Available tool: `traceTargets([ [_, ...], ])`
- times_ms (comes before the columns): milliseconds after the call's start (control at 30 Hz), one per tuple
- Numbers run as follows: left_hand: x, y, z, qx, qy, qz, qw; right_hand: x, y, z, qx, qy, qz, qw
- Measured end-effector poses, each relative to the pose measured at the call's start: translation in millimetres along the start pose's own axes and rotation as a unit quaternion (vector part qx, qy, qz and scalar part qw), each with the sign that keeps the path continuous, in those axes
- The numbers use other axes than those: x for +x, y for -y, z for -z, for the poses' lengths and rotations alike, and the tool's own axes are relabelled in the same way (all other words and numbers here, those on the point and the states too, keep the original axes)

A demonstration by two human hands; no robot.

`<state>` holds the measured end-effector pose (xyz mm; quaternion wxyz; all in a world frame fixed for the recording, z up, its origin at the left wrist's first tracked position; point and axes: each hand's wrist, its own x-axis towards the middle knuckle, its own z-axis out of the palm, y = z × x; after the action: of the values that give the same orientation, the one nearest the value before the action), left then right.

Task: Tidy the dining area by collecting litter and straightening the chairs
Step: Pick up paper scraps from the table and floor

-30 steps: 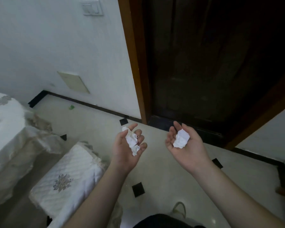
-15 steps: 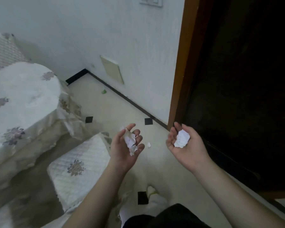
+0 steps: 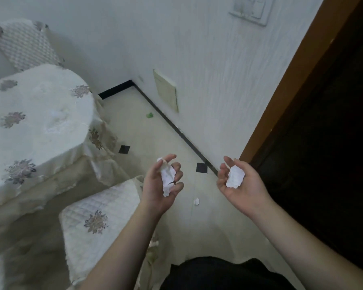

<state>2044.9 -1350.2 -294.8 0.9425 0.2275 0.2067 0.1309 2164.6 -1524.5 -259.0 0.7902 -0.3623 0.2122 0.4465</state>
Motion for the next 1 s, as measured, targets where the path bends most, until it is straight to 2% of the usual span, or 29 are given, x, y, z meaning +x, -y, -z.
traceTargets([
  [167,36,-3,-3,-0.013,-0.038,-0.039,0.998,54,33,-19,-0.026,0.04,-0.025,0.999],
  [400,99,-8,-28,-0.048,-0.145,-0.126,0.98,139,87,-33,-0.103,0.087,-0.126,0.983],
  [533,112,-27,-40,-0.07,-0.146,-0.189,0.969,179,110,-53,-0.141,0.128,-0.185,0.964],
  [733,108,-46,-31,-0.071,-0.16,-0.235,0.956,221,80,-98,-0.203,0.167,-0.228,0.938],
  [900,106,-63,-13,-0.065,-0.162,-0.244,0.954,243,46,-111,-0.18,0.208,-0.264,0.924],
  [1000,105,-66,11,-0.071,-0.15,-0.25,0.954,260,30,-106,-0.186,0.202,-0.271,0.923],
])
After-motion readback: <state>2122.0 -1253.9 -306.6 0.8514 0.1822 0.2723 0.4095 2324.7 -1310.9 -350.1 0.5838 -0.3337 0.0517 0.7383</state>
